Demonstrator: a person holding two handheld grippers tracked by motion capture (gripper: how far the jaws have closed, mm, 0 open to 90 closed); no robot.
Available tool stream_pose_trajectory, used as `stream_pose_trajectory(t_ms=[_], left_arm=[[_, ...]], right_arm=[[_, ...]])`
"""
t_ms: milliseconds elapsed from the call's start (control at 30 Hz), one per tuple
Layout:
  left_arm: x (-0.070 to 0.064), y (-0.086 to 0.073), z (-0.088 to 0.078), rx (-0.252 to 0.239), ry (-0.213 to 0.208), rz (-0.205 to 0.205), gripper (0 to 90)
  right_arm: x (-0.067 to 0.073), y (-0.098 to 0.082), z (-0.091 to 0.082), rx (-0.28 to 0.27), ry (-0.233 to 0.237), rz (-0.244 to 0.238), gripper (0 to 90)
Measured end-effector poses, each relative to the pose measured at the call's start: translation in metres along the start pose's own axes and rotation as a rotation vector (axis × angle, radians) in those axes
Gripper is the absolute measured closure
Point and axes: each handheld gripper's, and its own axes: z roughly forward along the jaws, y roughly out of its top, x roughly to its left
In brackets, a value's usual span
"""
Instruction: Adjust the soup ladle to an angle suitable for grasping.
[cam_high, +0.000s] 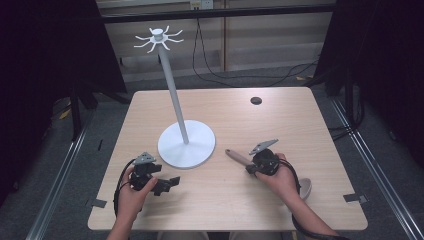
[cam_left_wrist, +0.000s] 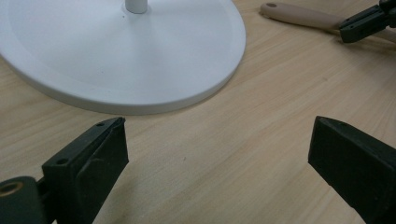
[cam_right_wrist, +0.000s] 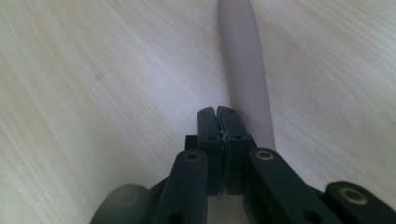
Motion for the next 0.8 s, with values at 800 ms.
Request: stream_pose_trajectory(t_ms=[800], left_arm=[[-0.005, 0.008, 0.013, 0.014, -0.036, 0.026, 4.7]], right_arm=[[-0.013, -0.007, -0.036, 0.057, -0.051, 0.017, 66.2]])
